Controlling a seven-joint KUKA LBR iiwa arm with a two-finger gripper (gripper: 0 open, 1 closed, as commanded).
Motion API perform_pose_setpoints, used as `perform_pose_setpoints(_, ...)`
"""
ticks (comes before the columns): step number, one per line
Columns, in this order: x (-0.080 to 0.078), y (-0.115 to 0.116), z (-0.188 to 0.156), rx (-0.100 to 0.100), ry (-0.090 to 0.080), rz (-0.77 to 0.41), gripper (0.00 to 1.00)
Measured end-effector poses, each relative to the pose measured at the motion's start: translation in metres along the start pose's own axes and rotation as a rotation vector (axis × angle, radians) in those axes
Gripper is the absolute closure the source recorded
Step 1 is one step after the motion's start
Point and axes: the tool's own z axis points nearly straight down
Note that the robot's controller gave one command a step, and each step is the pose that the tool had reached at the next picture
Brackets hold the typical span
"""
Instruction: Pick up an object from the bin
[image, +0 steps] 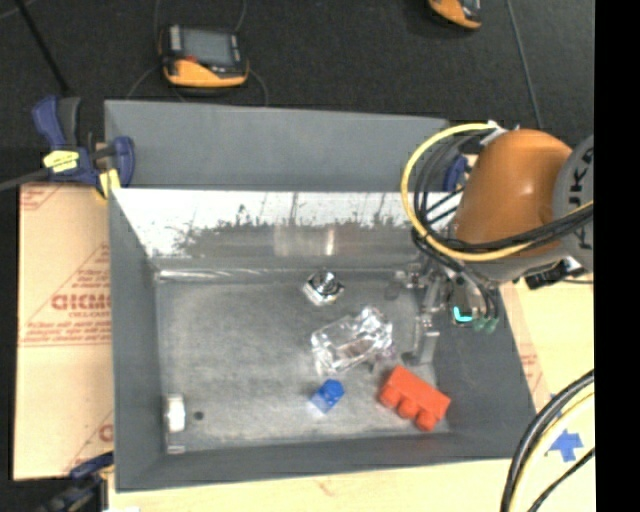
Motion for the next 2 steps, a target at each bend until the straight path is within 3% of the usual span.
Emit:
perform_pose_setpoints(1,-0.020,0.023,0.125,0.000,-0.004,-0.057,0.00)
perform_pose_setpoints(2,-0.020,0.021,0.089,-0.001,-0.011,-0.004,0.00)
